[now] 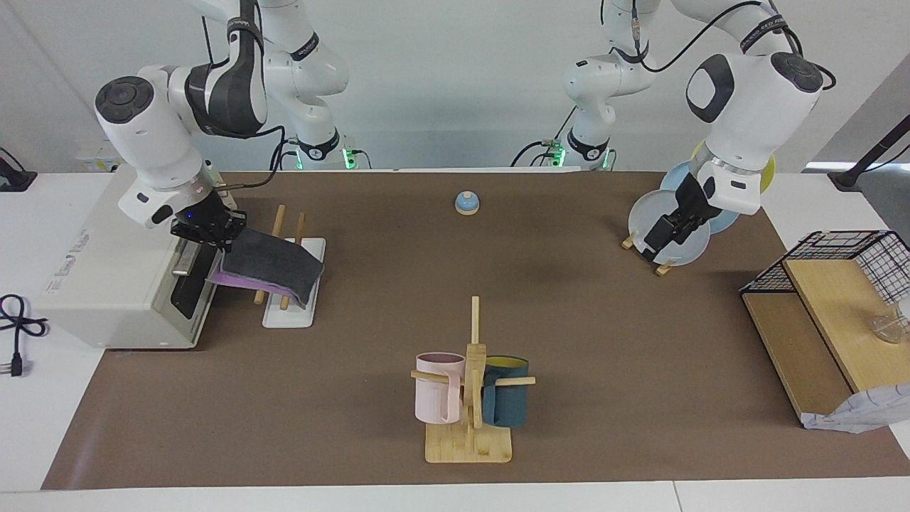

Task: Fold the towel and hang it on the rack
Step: 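Carry the towel with the right gripper while the left gripper withdraws, then drape the towel over the dowel rails and open the right gripper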

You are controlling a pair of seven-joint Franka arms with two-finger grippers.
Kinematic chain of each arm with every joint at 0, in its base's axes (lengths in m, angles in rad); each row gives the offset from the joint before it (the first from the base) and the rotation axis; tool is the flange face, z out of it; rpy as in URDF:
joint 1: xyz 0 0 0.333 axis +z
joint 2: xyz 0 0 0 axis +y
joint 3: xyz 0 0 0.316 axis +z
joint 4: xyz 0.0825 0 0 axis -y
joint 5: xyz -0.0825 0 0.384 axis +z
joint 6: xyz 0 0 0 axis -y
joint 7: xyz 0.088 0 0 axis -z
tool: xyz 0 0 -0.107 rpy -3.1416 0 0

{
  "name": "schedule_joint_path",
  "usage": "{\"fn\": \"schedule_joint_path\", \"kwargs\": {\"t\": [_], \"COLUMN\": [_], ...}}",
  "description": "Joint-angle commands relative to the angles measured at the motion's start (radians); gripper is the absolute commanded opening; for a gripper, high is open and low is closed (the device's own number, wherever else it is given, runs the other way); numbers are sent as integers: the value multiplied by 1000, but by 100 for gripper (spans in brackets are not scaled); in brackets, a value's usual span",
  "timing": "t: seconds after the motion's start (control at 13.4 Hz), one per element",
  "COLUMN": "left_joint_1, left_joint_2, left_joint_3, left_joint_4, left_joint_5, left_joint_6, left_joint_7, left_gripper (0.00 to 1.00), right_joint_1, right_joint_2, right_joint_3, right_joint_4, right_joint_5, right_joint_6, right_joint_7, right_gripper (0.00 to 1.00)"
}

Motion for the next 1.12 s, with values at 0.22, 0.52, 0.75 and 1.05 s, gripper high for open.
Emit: {"fn": "schedule_joint_path", "kwargs": {"t": [0.22,0.52,0.75,1.05], "left_joint_1": [24,-131,-154,-144], "left_joint_2": [10,-23,-55,-56], "left_joint_3": [10,170,198,200], "left_joint_4": [161,169,147,129], "left_joint_5": [125,162,159,105], "left_joint_6": [-262,-373,-398,-315], "left_joint_7": [280,367,406,398], "left_gripper": [100,100,100,100], "right_joint_1": [-26,-12,26,42], "right_joint_2": [-19,-18,-3,63], "right_joint_3": [9,19,41,48], "right_joint_4": [-8,64,189,346], "right_joint_5": [-14,8,15,14], "right_joint_6": [-14,-63,-180,-333], "right_joint_7": [-86,-72,11,152], "right_gripper": [100,100,100,100]}}
